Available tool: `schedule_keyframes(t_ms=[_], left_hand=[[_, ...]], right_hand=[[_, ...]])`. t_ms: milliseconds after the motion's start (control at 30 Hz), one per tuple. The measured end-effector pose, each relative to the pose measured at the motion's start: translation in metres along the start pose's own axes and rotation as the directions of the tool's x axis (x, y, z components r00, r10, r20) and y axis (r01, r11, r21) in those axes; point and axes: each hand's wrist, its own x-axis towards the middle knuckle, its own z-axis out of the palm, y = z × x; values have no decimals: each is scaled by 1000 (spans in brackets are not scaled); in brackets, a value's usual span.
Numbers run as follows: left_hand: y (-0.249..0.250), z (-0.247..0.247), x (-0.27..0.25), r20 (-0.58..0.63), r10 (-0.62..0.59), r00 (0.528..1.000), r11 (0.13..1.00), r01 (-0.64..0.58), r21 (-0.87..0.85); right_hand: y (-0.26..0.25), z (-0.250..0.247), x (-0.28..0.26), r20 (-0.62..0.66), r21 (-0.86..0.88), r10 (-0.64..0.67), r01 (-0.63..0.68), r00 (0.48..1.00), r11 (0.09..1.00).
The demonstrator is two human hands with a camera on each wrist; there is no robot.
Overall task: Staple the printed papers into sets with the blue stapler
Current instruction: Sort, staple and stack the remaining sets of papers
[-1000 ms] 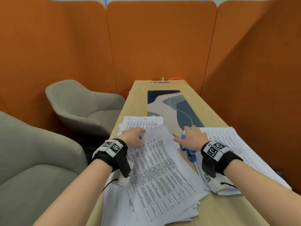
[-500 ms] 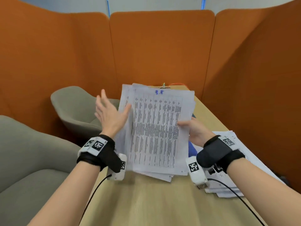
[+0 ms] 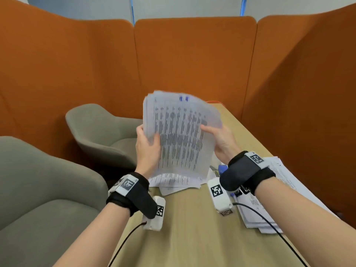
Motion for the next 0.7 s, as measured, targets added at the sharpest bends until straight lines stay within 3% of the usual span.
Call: schedule_keyframes(t_ms=[167, 333, 500, 567, 700], left_hand=[[-11, -6, 0, -10, -77, 997, 997, 76, -15], [-5, -4, 8, -71, -96, 993, 995, 95, -25], [1, 1, 7, -78, 2, 997, 1000, -4, -17], [-2, 2, 6, -85, 24, 996, 1000, -22, 20], [-7, -6, 11, -89, -45, 995, 995, 52, 81]], right_hand=[[5, 2, -1, -84, -83, 17, -24, 996, 996], [6, 17, -3, -16, -108, 14, -15, 1000, 994], [-3, 23, -3, 28, -71, -40, 42, 999, 997], [-1, 26, -2, -10, -112, -53, 51, 999, 992], [3, 30, 5, -100, -182, -37, 19, 994, 983]])
